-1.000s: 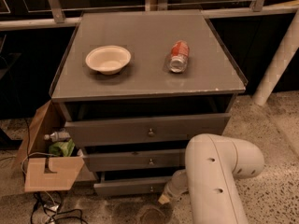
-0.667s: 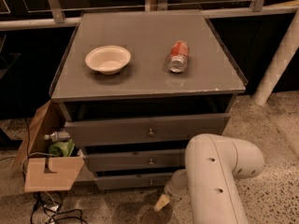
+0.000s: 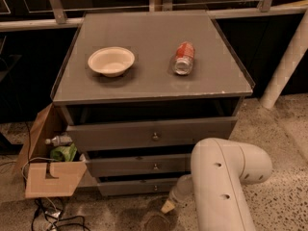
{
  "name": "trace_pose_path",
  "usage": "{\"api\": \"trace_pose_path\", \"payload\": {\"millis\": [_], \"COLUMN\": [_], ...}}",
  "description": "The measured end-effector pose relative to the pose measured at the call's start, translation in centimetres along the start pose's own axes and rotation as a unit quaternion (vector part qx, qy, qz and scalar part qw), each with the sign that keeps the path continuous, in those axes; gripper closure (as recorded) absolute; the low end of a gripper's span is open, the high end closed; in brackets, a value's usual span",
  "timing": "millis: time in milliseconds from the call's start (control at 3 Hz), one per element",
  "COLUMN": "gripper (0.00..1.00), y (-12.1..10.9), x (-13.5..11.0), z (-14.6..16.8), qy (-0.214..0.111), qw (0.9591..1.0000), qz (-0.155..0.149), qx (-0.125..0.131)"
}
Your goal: Close bottom drawer
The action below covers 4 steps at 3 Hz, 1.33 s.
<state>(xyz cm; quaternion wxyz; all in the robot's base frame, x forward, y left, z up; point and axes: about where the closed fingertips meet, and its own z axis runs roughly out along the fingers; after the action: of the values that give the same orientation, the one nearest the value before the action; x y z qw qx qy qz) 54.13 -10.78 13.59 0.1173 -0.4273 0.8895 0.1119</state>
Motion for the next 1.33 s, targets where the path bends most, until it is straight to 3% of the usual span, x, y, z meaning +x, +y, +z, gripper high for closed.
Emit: {"api": "trace_pose_path", "payload": {"millis": [667,1000,1333], "gripper": [0.73,1.0,0.0], "y": [-1.0,-3.7,-3.7], "x": [-0.5,-1.8,-1.8], "z": [0.1,0.3,0.3], "qy": [-0.002,-0.004,-0.004], "qw": [0.9999,0.9991,0.9991], "qz": [0.003,0.011,0.011], "qx": [0.01,0.042,0.042]}}
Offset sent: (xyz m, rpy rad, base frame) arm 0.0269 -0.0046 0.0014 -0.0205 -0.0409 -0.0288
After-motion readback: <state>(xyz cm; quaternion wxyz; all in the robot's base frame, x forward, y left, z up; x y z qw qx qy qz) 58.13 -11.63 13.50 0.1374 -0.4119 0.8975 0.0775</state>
